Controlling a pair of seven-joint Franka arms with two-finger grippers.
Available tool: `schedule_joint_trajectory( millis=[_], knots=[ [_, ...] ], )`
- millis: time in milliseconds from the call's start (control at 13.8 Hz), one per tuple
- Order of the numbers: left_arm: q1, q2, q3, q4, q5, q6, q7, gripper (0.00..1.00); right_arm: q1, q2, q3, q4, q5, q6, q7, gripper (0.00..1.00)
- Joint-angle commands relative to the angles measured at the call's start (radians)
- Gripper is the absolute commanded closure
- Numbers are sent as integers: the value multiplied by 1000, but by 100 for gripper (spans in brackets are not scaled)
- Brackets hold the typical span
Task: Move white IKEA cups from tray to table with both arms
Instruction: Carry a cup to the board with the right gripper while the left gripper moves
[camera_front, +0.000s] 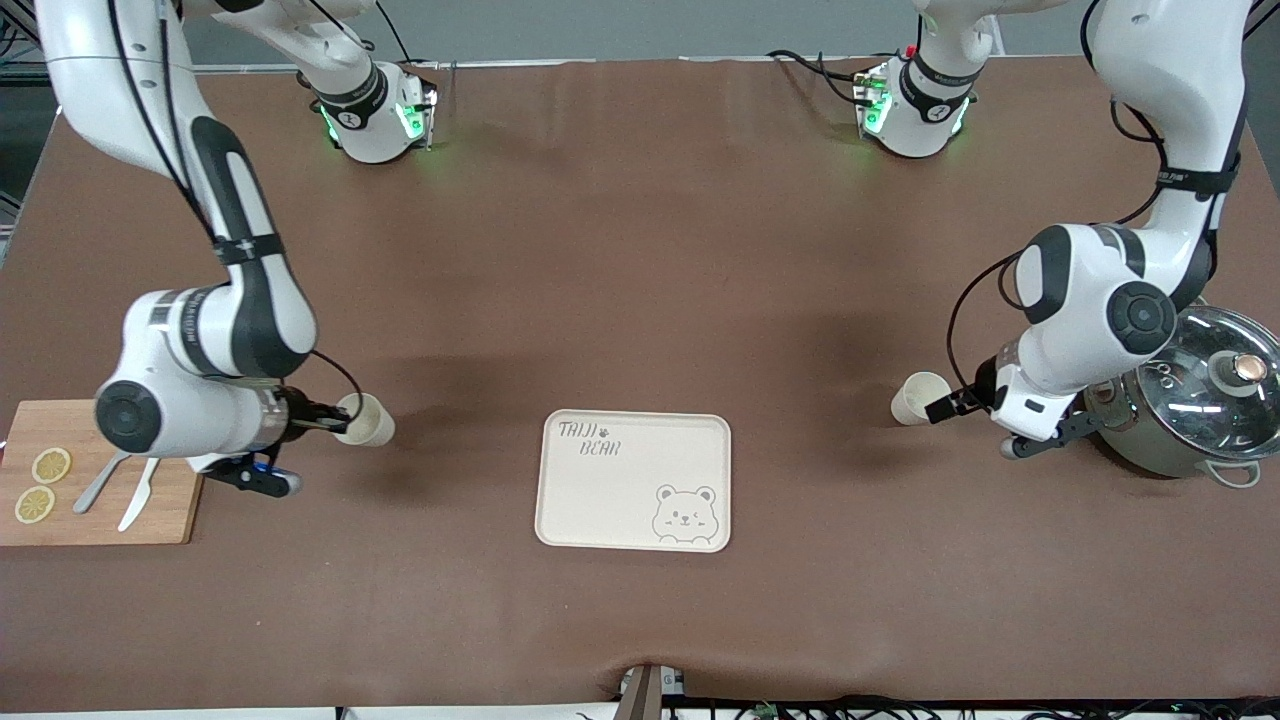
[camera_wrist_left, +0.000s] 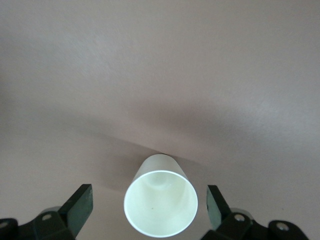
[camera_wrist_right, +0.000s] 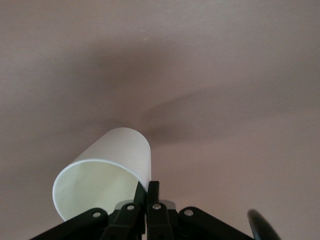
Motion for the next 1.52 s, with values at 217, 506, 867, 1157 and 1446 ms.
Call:
schedule_joint_trajectory(
  millis=[217,506,867,1157,1446],
  knots=[
    [18,-65,-1,133,-19,-231,36,0,-164,-34,18,-81,-34,18,-245,100],
    [19,-80,3,283,-17,-429,32,0,-218,-29,19,-128,-134,73,-262,100],
    [31,-100,2,449,21,-628,33,0,-253,3,19,-138,-135,122,-309,100],
    [33,-178,2,455,36,-665,42,0,-253,8,21,-122,-134,102,-305,0],
    [37,-198,26,455,36,-673,212,0,-243,-5,26,-35,-135,-31,-306,0]
  ],
)
